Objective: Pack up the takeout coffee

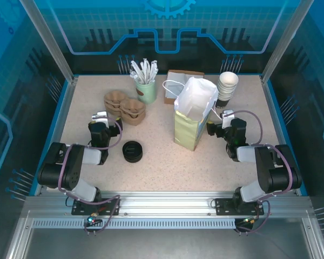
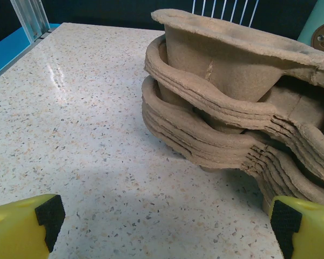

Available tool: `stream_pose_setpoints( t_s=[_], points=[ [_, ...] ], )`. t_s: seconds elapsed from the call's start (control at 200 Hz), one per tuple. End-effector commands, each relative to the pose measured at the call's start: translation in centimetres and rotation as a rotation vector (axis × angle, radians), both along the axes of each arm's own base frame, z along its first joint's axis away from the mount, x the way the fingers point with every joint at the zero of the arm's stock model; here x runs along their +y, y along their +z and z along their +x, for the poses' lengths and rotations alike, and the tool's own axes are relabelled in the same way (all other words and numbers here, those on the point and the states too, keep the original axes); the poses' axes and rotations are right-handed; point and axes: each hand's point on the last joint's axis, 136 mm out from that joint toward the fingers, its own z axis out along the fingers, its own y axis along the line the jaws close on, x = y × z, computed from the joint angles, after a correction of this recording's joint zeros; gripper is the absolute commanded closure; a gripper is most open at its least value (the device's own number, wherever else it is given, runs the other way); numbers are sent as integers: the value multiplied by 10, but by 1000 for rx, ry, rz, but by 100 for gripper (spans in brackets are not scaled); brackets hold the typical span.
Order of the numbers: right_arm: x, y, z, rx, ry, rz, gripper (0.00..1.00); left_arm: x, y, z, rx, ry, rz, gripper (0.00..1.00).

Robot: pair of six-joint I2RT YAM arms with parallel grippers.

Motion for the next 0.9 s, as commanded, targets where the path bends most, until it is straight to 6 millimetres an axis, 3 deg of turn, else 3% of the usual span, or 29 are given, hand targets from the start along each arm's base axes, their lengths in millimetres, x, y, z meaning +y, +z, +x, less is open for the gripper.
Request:
stream_pose_setpoints(
  t_s=[0.0, 0.625, 0.896],
  points=[
    [-2, 8, 6, -25, 2, -2, 0, -1, 7, 4, -25, -18, 11, 1],
    [-1, 9, 5, -25, 8, 0, 0, -1, 7, 3, -27, -19, 13, 1],
    [-7, 36, 2, 41, -13, -7, 0, -4, 49, -6, -39, -22, 37, 1]
  ],
)
